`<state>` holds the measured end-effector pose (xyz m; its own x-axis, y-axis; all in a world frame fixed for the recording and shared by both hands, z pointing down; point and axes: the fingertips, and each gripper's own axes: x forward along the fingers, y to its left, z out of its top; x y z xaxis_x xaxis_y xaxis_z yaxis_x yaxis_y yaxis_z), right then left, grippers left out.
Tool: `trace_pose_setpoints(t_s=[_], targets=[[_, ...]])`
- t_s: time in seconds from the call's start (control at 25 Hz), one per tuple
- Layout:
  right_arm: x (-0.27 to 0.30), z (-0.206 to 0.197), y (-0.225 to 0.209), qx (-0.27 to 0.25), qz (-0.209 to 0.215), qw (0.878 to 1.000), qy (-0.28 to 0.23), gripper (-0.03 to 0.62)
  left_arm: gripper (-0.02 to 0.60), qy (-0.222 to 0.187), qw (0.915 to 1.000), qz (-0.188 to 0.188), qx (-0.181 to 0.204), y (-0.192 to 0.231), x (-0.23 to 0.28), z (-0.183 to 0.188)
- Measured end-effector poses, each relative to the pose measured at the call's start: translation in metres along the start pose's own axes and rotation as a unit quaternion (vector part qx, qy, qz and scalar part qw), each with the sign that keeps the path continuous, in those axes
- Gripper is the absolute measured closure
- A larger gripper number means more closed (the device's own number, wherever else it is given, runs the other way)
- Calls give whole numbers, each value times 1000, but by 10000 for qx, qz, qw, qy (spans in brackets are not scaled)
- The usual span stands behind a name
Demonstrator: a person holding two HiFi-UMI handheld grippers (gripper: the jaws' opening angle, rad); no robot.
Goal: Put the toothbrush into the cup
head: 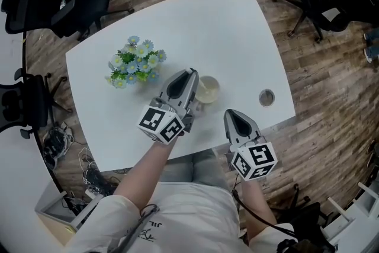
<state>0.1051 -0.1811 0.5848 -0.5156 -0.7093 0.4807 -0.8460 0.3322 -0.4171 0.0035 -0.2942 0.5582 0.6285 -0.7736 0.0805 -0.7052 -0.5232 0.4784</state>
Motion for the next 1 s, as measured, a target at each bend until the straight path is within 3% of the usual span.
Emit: trace_pose_setpoints(t_s=[0.44, 0.72, 1.0], targets=[[0, 2, -2, 52, 6, 10000, -15, 576, 529, 62, 9999, -105, -47, 0, 2, -2], [4, 5, 2, 48, 57, 10000, -56, 576, 454, 86, 9999, -83, 50, 2, -1, 2], [1, 13, 7, -44, 88, 9999, -124, 576, 445, 145, 9998, 12, 120, 4, -17, 10]])
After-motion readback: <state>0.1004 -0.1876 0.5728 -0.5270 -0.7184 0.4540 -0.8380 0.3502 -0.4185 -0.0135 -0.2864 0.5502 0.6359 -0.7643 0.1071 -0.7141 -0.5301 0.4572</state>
